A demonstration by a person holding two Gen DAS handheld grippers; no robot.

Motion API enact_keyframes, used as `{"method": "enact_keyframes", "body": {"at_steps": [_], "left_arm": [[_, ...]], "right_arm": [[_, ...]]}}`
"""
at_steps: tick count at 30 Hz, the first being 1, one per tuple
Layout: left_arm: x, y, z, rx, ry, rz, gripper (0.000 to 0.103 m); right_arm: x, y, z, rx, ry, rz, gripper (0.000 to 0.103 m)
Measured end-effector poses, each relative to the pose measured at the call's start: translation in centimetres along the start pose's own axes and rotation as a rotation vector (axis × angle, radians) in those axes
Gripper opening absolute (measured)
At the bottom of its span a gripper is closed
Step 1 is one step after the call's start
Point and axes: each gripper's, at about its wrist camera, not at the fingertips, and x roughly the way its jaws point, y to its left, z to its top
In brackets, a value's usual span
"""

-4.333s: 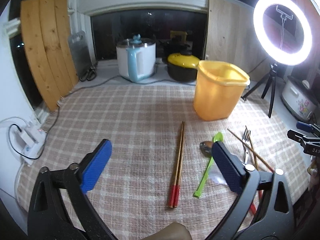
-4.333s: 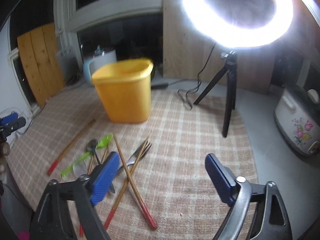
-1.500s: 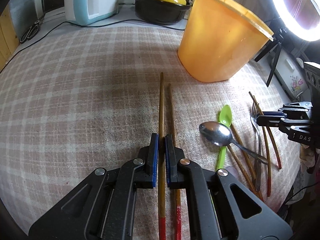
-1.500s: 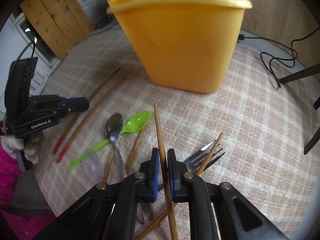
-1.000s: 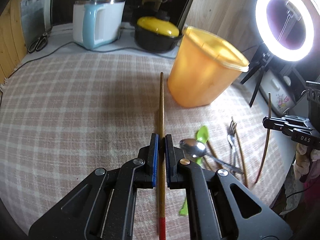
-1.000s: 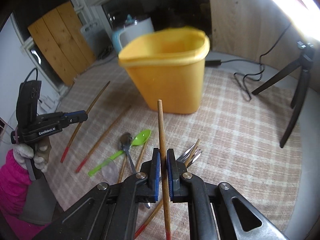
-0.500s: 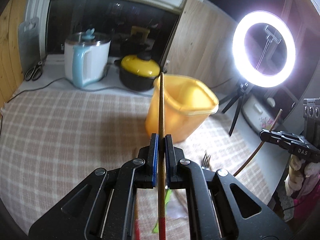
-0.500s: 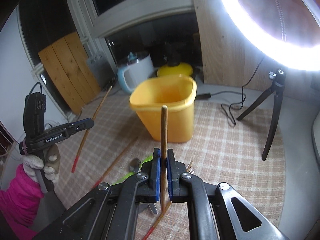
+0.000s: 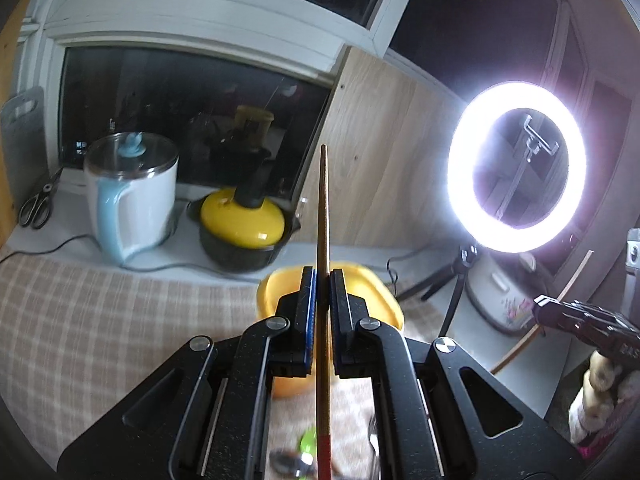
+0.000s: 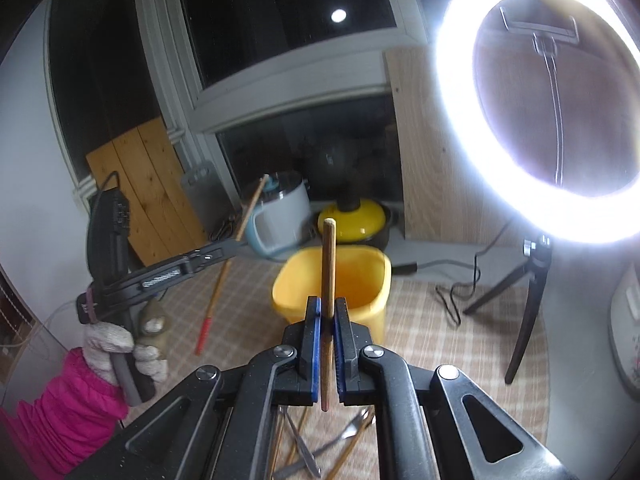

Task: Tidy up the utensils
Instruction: 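Carry both held chopsticks upright over the yellow container and lower them inside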

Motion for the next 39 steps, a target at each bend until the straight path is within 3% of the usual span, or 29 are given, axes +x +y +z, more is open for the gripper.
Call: {"method": "enact_keyframes", "body": {"at_steps": [10, 22, 39], "left_arm": [[5.2, 0.3, 3.4, -0.029, -0.040, 0.024, 0.004], [9.2, 0.8, 4.0, -0.008, -0.064, 0.068, 0.004], [9.0, 1.9, 1.7, -0.023, -0.026, 0.052, 0.004]], "right_arm": [[-0.2, 0.7, 4.0, -0.032, -0.075, -0.027, 0.003], [2.8, 0.2, 7.3, -0.009, -0.104, -0.069, 0.003], [8.6, -2.5, 4.7, 0.082, 0.003, -0.086, 0.003]]}}
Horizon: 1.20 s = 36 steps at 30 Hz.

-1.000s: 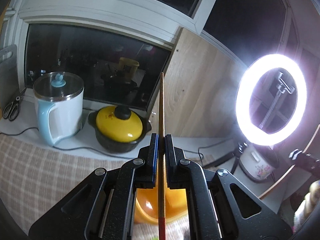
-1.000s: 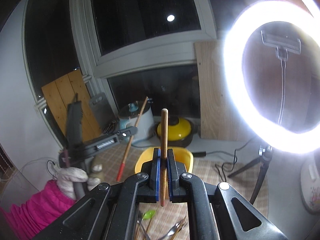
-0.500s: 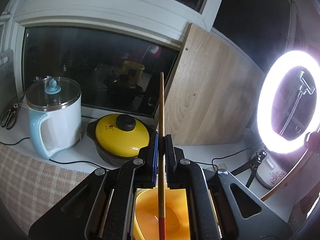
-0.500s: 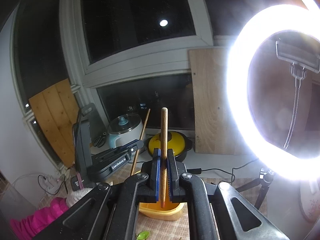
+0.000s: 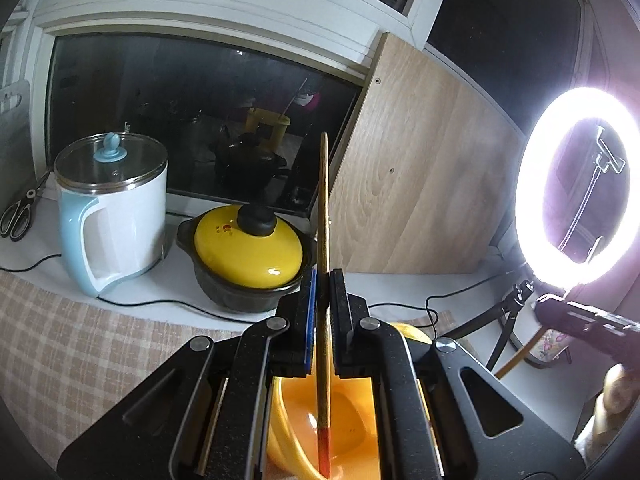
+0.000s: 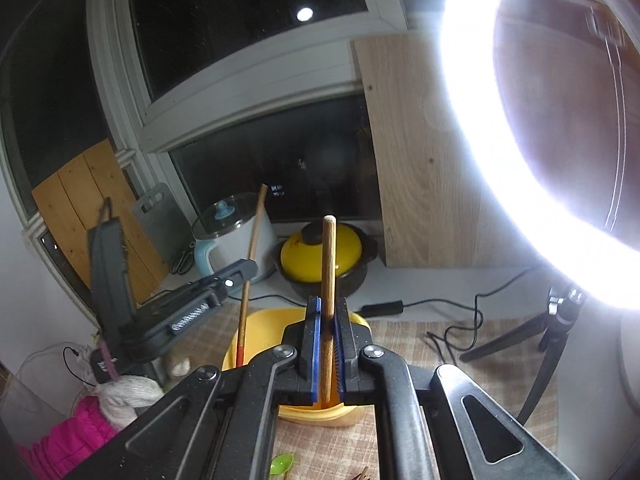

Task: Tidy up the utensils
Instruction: 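Carry both held chopsticks upright over the yellow container and lower them inside, then open the left gripper while the right gripper opens, dropping chopsticks into the container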

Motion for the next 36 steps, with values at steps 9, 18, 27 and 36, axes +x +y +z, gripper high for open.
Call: {"method": "enact_keyframes", "body": {"at_steps": [9, 18, 27, 36], "left_arm": [[-1.6, -0.4, -2.0, 0.033, 0.038, -0.016, 0.004], [-1.4, -0.9, -4.1, 0.049, 0.094, -0.015, 0.004], [-1.3, -1.4, -5.3, 0.066, 0.145, -0.013, 0.004], [-2.3, -1.6, -5.5, 0.086, 0.168, 0.004, 0.021]], "right_arm": [[2.8, -0.5, -2.4, 0.019, 0.074, 0.011, 0.003], [5.2, -0.1, -3.7, 0.008, 0.132, 0.003, 0.003], [6.0, -0.4, -4.3, 0.009, 0.153, -0.001, 0.004], [5.1, -0.4, -4.4, 0.007, 0.138, 0.015, 0.039]]}}
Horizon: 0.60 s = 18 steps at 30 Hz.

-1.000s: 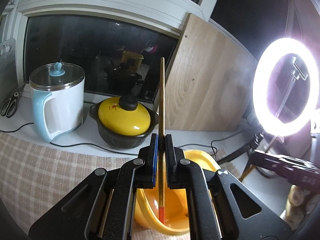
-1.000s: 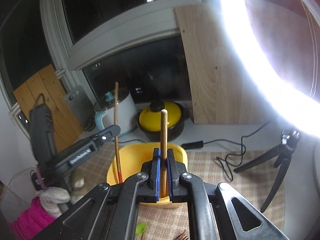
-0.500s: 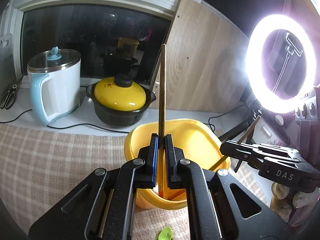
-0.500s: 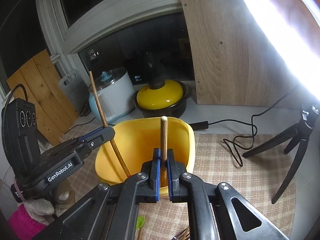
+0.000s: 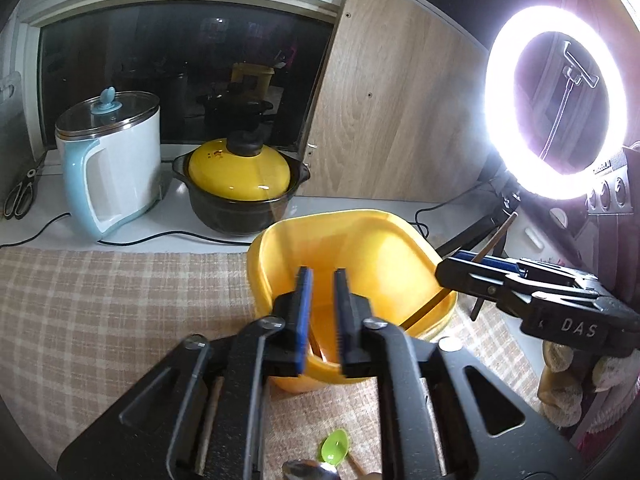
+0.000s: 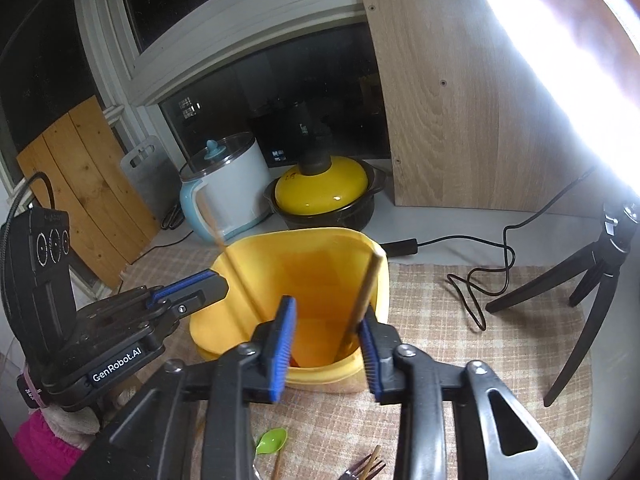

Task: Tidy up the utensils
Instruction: 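Open the left gripper while the right gripper opens, dropping chopsticks into the container, then lower the left tool onto another chopstick while the right tool grasps one too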

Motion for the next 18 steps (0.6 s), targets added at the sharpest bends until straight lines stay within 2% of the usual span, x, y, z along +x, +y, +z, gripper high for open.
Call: {"method": "enact_keyframes", "body": {"at_steps": [1, 2, 5, 11, 18], "left_arm": [[-0.3, 0.1, 0.0, -0.001, -0.001, 0.003, 0.032], [-0.7, 0.1, -0.1, 0.000, -0.007, 0.006, 0.036], [-2.0, 0.3, -0.5, 0.017, -0.024, 0.024, 0.036], [-4.4, 1.6, -1.5, 0.005, -0.031, 0.049, 0.036], [-6.1, 3.7, -3.8, -0.013, 0.010, 0.080, 0.036]], "right_arm": [[-0.2, -0.1, -0.1, 0.004, -0.004, 0.000, 0.042], [-0.5, -0.2, -0.2, 0.006, -0.013, 0.000, 0.048], [-1.6, -0.4, -0.6, 0.008, -0.032, 0.000, 0.056], [-3.7, -1.4, -2.1, 0.028, -0.046, 0.009, 0.056], [-4.9, -2.8, -5.2, 0.042, 0.008, -0.003, 0.056]]}}
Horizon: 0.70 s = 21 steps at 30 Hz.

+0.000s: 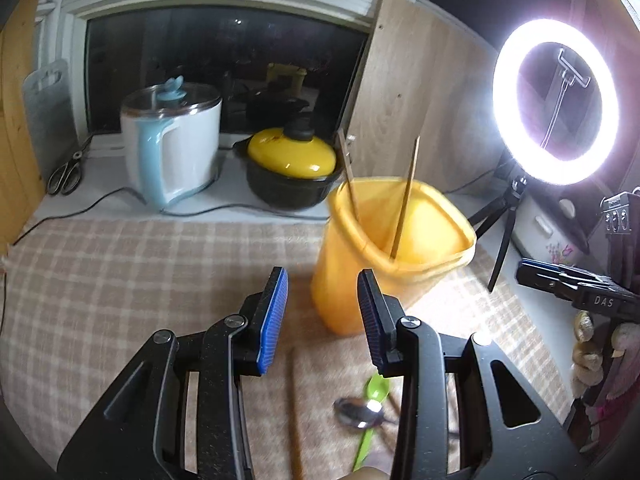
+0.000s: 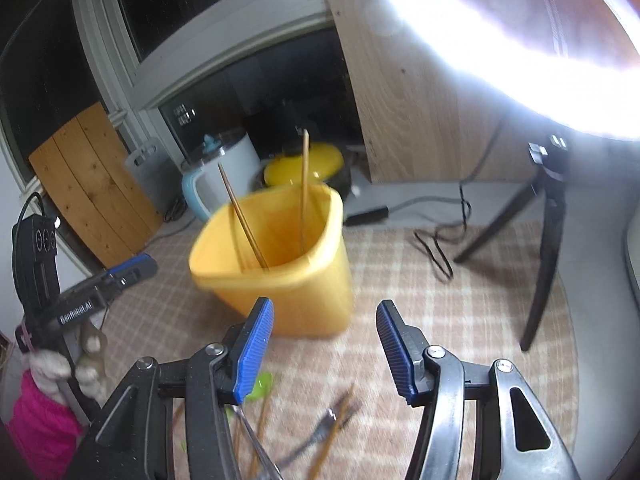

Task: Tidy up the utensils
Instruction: 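Lower the left tool onto another chopstick while the right tool grasps one too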

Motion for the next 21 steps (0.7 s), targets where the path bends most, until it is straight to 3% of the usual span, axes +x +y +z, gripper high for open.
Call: {"method": "enact_keyframes", "body": {"at_steps": [8, 21], "left_arm": [[0.0, 1.9, -3.6, -0.030, 0.117, 0.001, 0.036], [3.7, 1.2, -8.7, -0.036, 0.383, -0.059, 0.036]], "right_arm": [[0.6, -1.6, -4.3, 0.048, 0.125, 0.034, 0.055], [4.2, -2.7, -9.6, 0.146, 0.316, 0.130, 0.038]]}}
